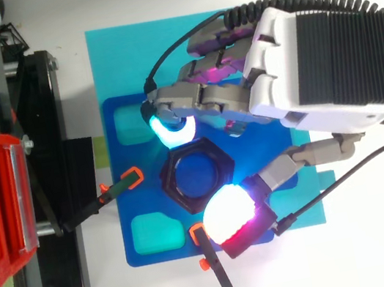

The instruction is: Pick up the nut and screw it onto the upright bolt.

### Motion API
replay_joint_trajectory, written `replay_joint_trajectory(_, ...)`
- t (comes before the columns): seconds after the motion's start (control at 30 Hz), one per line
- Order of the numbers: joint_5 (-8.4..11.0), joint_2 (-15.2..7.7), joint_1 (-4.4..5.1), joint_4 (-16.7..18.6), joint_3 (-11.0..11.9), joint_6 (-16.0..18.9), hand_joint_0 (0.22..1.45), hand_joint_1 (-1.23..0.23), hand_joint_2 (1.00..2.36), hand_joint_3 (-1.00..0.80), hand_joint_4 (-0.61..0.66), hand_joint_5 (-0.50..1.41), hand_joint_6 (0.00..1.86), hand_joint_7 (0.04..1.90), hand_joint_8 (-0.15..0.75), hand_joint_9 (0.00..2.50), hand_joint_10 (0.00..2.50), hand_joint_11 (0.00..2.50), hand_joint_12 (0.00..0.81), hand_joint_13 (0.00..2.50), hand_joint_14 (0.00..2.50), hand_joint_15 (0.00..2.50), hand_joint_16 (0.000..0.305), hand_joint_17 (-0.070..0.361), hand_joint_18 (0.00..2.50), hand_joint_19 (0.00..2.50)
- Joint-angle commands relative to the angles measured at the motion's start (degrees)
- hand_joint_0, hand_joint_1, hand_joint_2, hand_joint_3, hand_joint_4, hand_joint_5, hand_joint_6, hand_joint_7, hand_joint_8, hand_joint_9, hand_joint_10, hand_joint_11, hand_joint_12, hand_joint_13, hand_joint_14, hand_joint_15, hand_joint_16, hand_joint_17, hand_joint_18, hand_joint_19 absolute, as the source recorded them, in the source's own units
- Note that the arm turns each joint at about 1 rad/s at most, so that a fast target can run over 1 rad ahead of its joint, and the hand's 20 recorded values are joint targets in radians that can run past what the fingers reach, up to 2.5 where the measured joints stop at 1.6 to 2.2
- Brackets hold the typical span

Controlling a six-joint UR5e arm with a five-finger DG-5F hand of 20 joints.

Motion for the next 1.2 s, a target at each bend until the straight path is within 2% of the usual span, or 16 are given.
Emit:
replay_joint_trajectory(0.0,-0.01,0.01,-0.11,-2.25,0.75,-0.01,0.39,-0.19,1.00,-0.50,0.06,0.12,0.50,1.41,0.143,1.62,0.00,0.00,0.251,0.95,0.00,0.00,0.034,0.078,0.82,0.22)
replay_joint_trajectory(0.23,-0.01,1.77,-0.28,-4.89,0.84,-0.98,0.36,-0.14,1.00,-0.50,0.08,0.12,0.50,1.41,0.147,1.64,0.00,0.00,0.256,0.96,0.00,0.00,0.036,0.082,0.85,0.25)
replay_joint_trajectory(0.47,-0.01,3.53,-0.72,-5.68,0.84,-2.03,0.34,-0.10,1.00,-0.50,0.13,0.11,0.50,1.37,0.156,1.63,0.00,0.00,0.275,0.91,0.00,0.00,0.041,0.092,0.81,0.26)
replay_joint_trajectory(0.77,-0.01,4.93,-1.60,-7.00,0.84,-2.65,0.35,-0.09,1.00,-0.50,0.09,0.11,0.50,1.36,0.148,1.64,0.00,0.00,0.261,0.92,0.00,0.00,0.040,0.090,0.83,0.29)
replay_joint_trajectory(0.87,-0.01,5.20,-1.78,-7.79,0.84,-2.65,0.35,-0.09,1.00,-0.50,0.11,0.07,0.50,1.28,0.186,1.53,0.00,0.00,0.296,0.85,0.00,0.00,0.044,0.098,0.77,0.28)
replay_joint_trajectory(0.9,-0.01,5.28,-1.87,-7.87,0.84,-2.65,0.35,-0.10,1.00,-0.50,0.17,0.03,0.50,1.21,0.215,1.42,0.00,0.00,0.315,0.79,0.00,0.00,0.047,0.106,0.71,0.27)
replay_joint_trajectory(0.93,-0.01,5.64,-1.95,-7.87,0.84,-2.65,0.35,-0.11,1.00,-0.50,0.23,-0.02,0.50,1.07,0.248,1.31,0.00,0.00,0.332,0.72,0.00,0.00,0.052,0.116,0.63,0.29)
replay_joint_trajectory(1.0,-0.01,6.25,-2.13,-7.61,0.84,-2.47,0.34,-0.19,1.00,-0.50,0.25,-0.06,0.50,0.97,0.288,1.23,0.00,0.00,0.349,0.65,0.00,0.00,0.056,0.125,0.57,0.29)
replay_joint_trajectory(1.03,-0.01,6.43,-2.22,-7.43,1.10,-2.56,0.33,-0.33,1.00,-0.50,0.23,-0.11,0.50,0.89,0.299,1.06,0.00,0.00,0.366,0.52,0.00,0.00,0.059,0.132,0.46,0.29)
replay_joint_trajectory(1.07,-0.01,6.51,-2.39,-7.17,1.63,-2.56,0.33,-0.39,1.00,-0.50,0.22,-0.13,0.50,0.87,0.302,1.02,0.00,0.00,0.378,0.48,0.00,0.00,0.059,0.134,0.41,0.29)
replay_joint_trajectory(1.13,-0.01,6.51,-2.57,-7.00,2.68,-2.56,0.35,-0.59,1.00,-0.50,0.14,-0.19,0.50,0.77,0.282,0.72,0.00,0.00,0.400,0.33,0.00,0.00,0.060,0.134,0.22,0.23)
replay_joint_trajectory(1.17,-0.01,6.51,-2.66,-6.91,3.12,-2.56,0.36,-0.61,1.00,-0.50,0.13,-0.20,0.50,0.75,0.278,0.67,0.00,0.00,0.403,0.29,0.00,0.00,0.059,0.133,0.19,0.20)
